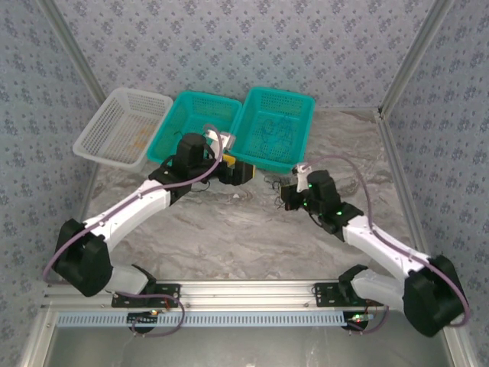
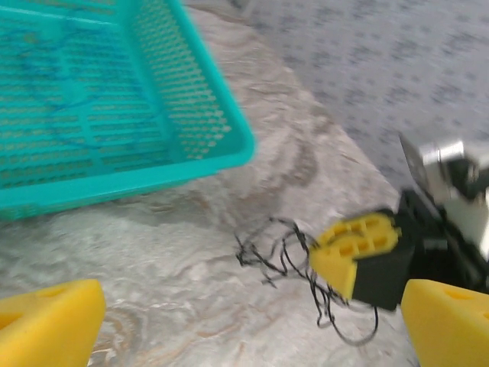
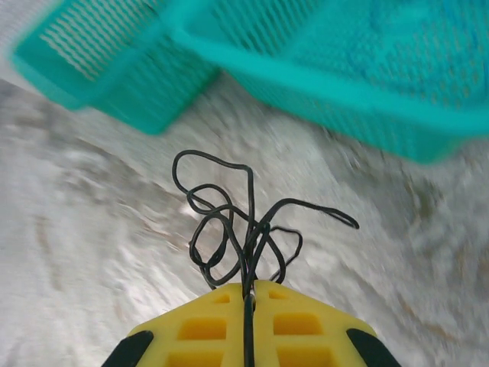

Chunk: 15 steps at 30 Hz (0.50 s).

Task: Untangle the cables

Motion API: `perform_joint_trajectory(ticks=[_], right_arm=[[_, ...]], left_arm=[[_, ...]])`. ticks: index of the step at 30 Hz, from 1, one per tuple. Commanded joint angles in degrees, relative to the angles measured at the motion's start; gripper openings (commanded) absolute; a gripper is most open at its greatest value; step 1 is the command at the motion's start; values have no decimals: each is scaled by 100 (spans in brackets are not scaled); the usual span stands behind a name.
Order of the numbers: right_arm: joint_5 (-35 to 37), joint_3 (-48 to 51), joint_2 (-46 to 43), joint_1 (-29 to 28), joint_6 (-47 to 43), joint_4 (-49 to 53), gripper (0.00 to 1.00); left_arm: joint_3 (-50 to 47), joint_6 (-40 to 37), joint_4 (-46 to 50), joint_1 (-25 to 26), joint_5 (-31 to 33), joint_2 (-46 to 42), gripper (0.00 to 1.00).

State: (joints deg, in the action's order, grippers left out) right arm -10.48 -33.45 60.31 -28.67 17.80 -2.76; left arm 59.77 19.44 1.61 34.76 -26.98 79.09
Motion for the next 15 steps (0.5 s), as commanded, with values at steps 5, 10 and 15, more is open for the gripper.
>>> perform_joint_trajectory(ticks=[5,10,15], right_arm=[[-2220,-164,-819,476,-546,-330,2],[-2351,-267,-931,483,-148,-947,2],[-2492,-282,-925,430,135,-1545,2]], left_arm=[[-253,-523,-661,10,-1493,-427,98],[-261,93,-1292,91,-1240,-373,81],[-419,512,-2044,215,-1149,-268,70]])
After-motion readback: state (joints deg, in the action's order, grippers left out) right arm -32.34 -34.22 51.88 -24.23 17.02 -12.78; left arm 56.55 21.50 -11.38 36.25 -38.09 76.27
